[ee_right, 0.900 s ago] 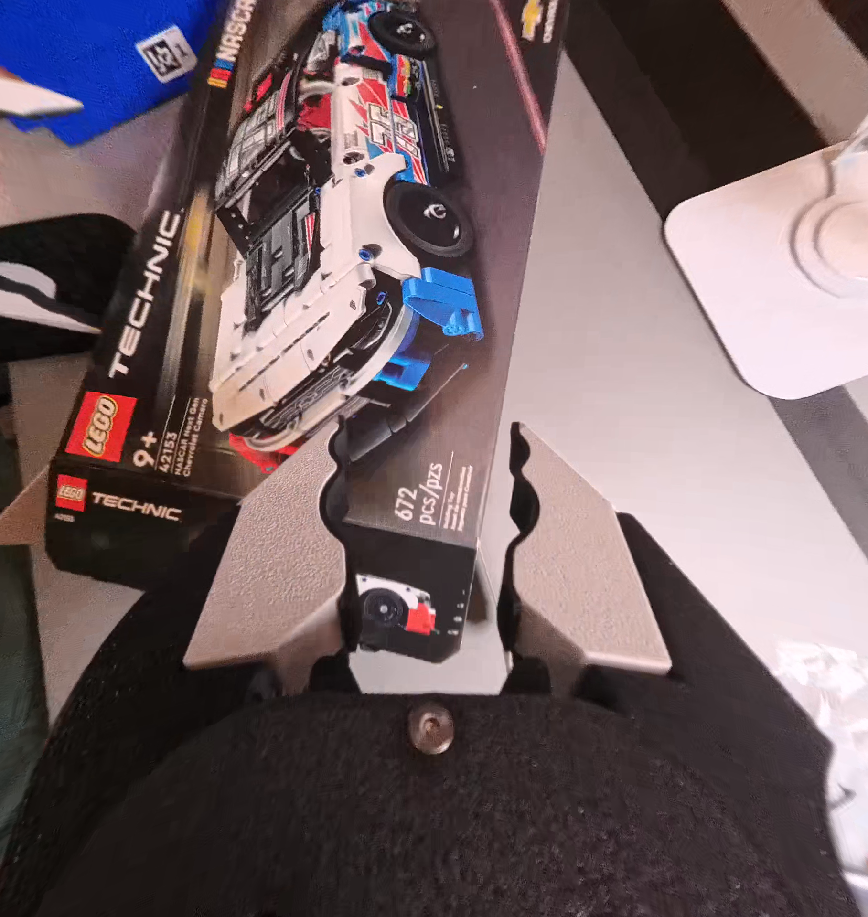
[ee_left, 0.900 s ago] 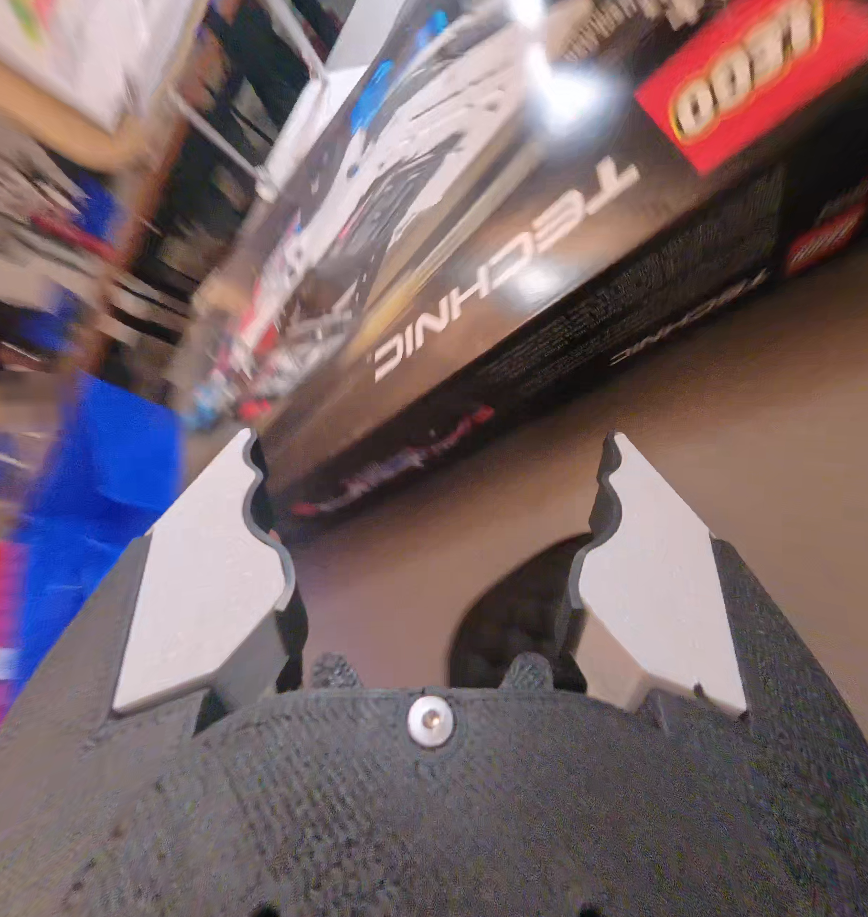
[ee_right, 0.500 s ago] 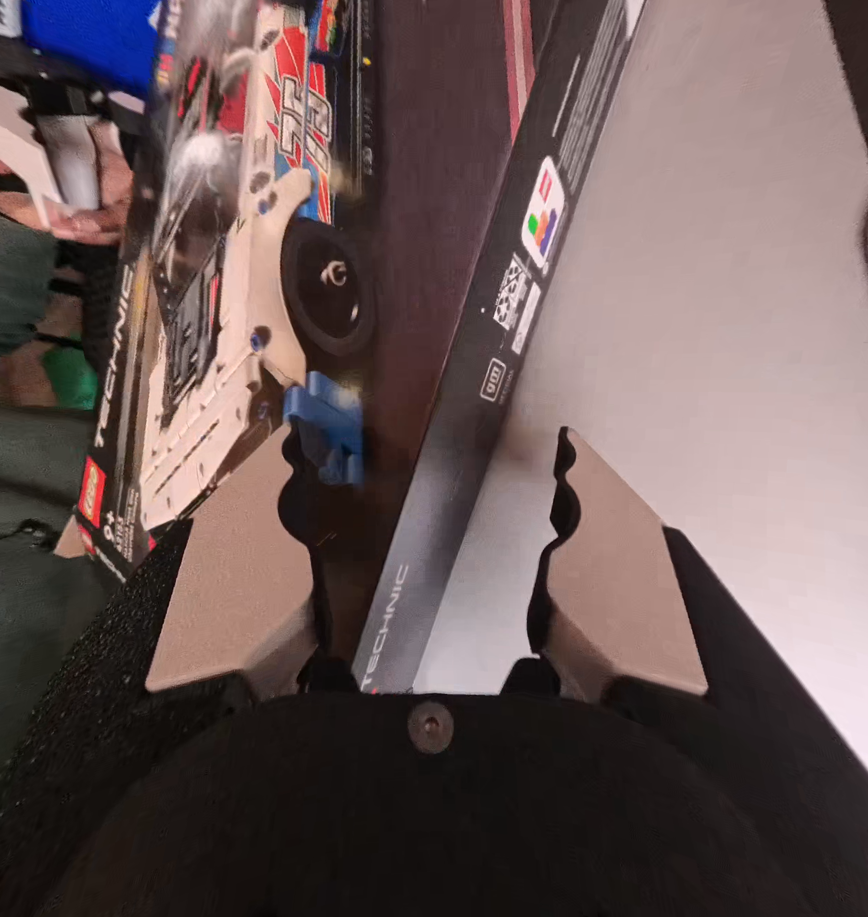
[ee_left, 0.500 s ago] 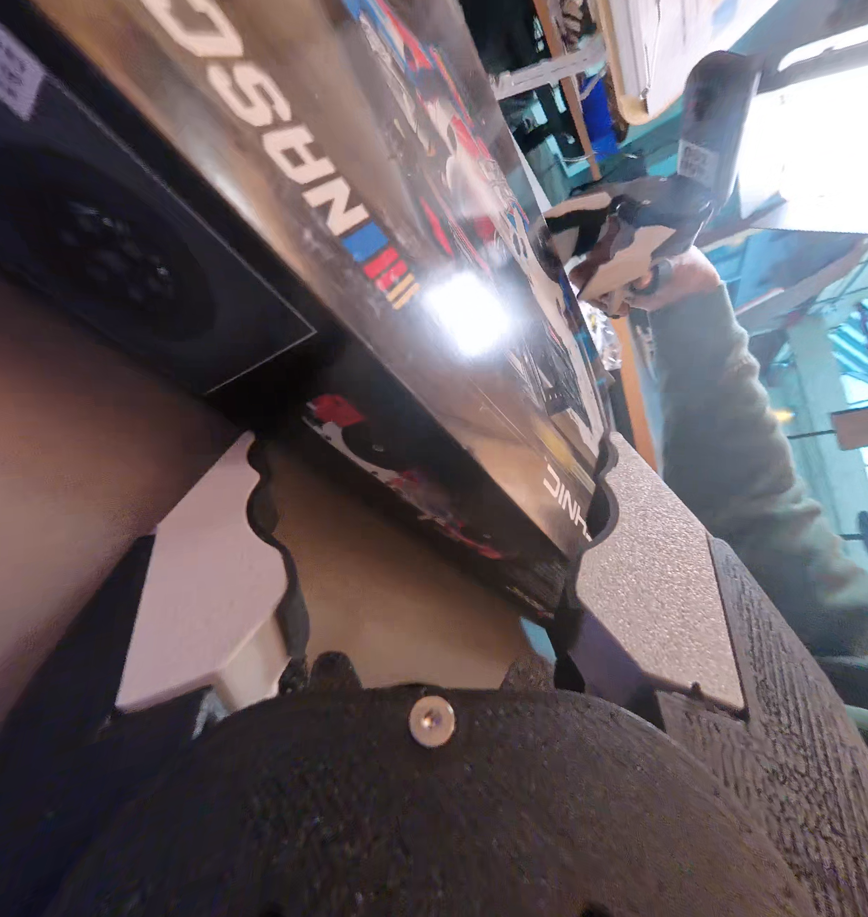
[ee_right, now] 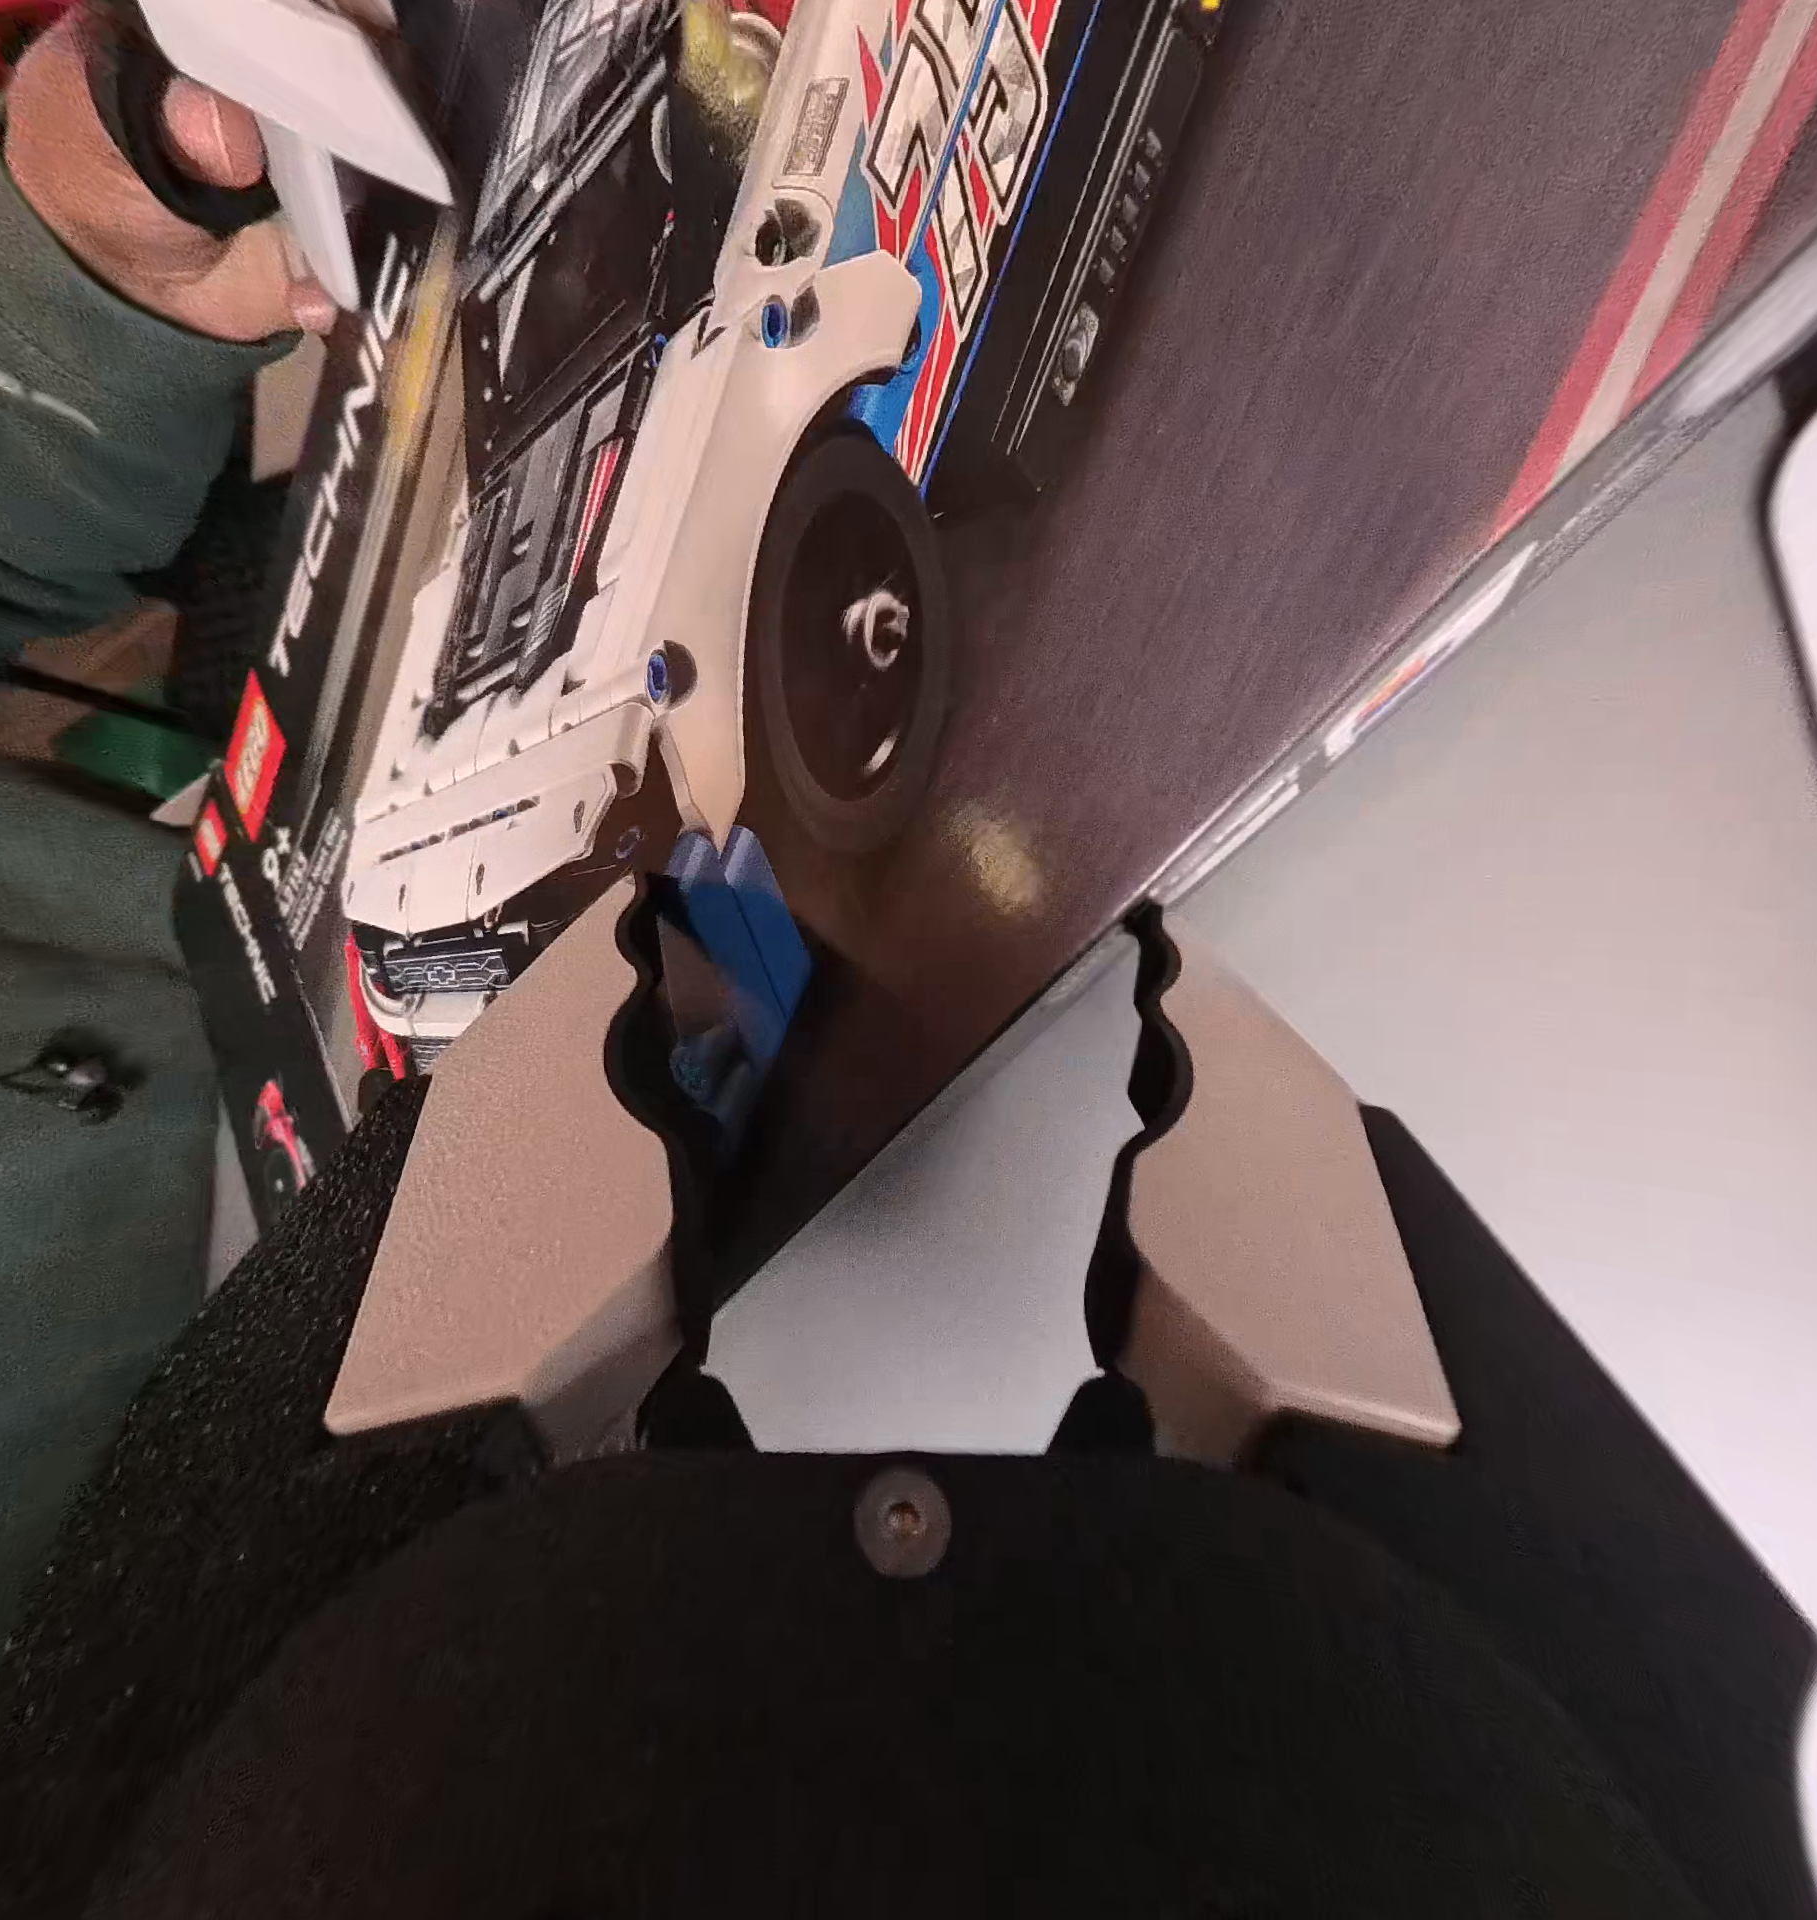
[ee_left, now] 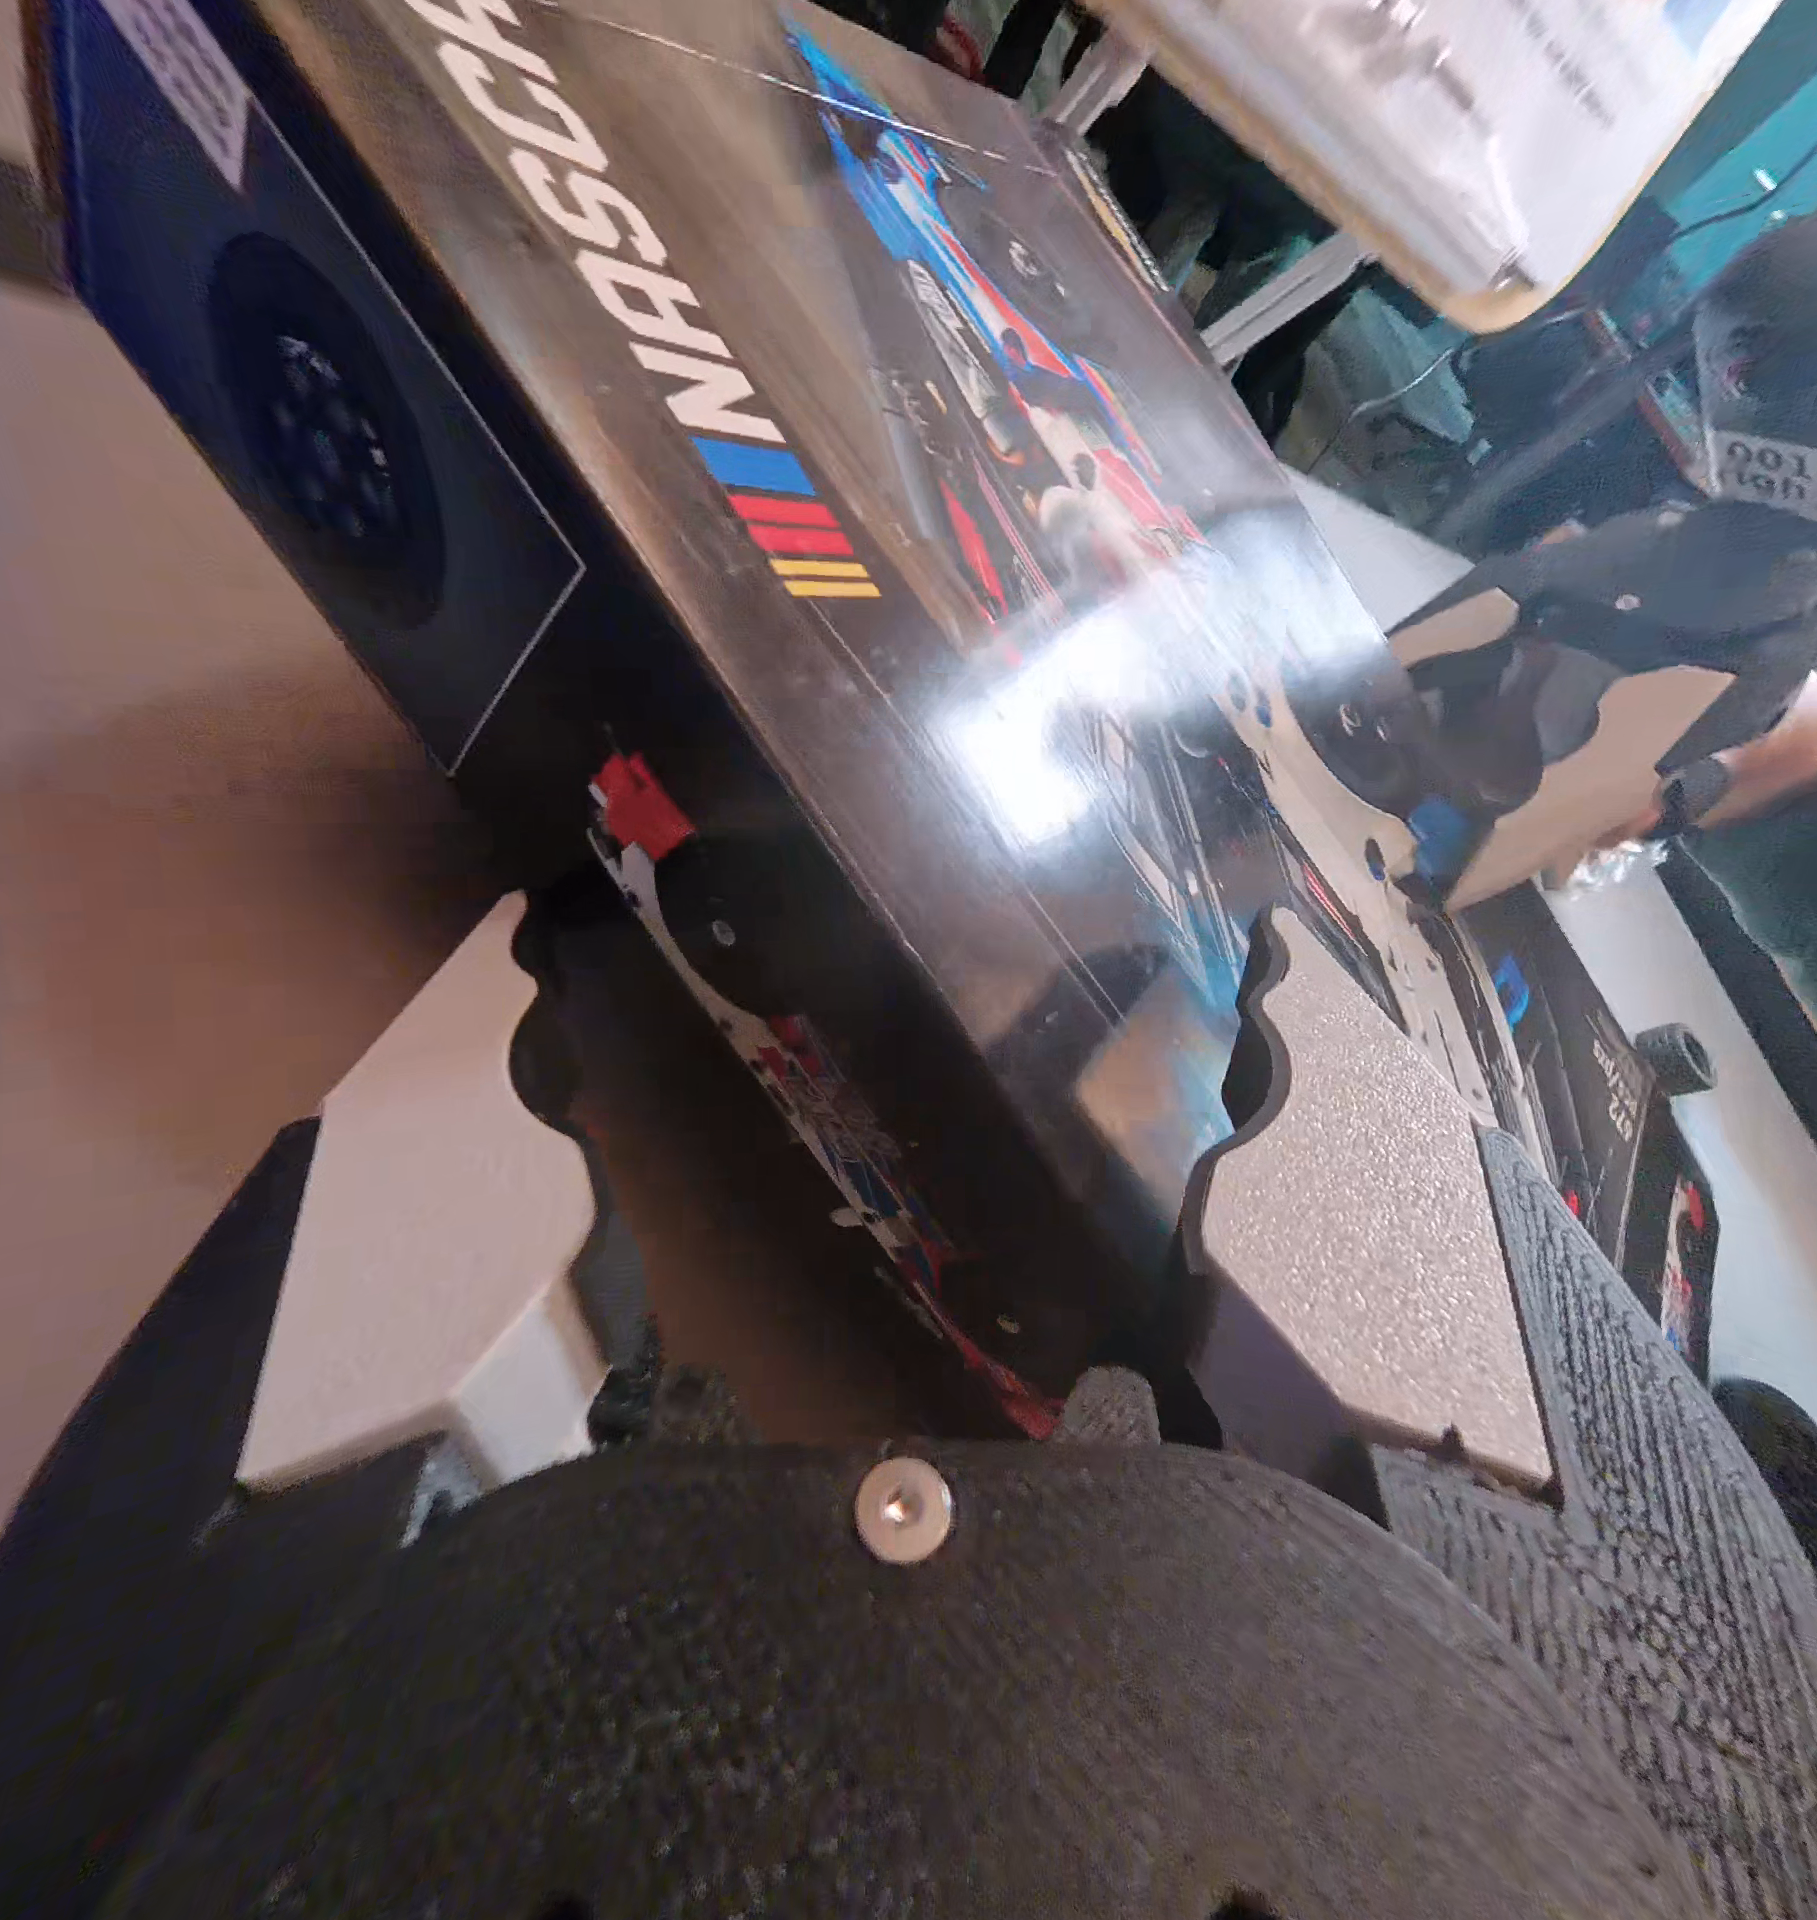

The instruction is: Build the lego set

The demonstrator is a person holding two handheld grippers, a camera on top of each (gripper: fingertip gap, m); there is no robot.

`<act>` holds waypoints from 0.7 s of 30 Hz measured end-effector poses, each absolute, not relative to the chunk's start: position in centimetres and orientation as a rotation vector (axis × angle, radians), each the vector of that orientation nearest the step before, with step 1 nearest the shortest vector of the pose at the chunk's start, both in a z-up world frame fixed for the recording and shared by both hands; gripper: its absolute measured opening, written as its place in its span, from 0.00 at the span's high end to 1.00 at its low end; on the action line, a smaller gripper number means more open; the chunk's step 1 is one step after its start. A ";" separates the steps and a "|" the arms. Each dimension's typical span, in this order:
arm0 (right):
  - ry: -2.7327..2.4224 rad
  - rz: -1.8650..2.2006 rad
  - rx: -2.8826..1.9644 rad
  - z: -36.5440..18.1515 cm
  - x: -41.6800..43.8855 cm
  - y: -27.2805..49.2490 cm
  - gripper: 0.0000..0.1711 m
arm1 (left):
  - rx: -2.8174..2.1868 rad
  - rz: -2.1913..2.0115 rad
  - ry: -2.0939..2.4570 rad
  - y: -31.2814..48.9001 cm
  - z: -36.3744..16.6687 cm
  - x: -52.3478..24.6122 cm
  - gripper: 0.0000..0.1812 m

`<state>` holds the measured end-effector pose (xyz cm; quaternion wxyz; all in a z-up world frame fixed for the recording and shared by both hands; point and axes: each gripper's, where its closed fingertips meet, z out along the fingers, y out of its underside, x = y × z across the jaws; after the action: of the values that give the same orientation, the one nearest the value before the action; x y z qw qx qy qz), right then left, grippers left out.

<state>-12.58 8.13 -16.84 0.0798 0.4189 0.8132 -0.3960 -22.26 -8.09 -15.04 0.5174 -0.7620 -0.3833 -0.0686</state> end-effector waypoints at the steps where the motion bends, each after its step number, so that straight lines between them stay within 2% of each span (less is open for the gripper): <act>1: 2.454 -1.234 1.284 -15.9 -12.7 8.6 0.47 | -1.818 -0.146 -0.894 -7.6 -14.0 -22.6 0.31; 7: 2.452 -1.377 1.383 -14.0 -11.1 9.4 0.48 | -1.720 -0.150 -0.835 -5.3 -8.5 -23.7 0.37; 14: 2.539 -1.374 1.353 -13.5 -8.2 8.3 0.46 | -1.633 -0.235 -0.935 -8.0 -10.7 -20.4 0.45; 21: 2.729 -1.440 1.274 -10.2 -12.3 6.9 0.46 | -1.523 -0.062 -0.921 -10.5 -6.3 -22.5 0.49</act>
<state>-12.27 6.88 -10.20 -0.0982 0.3797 0.8135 -0.4293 -22.47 -10.53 -6.34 0.6291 -0.6647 -0.4021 -0.0271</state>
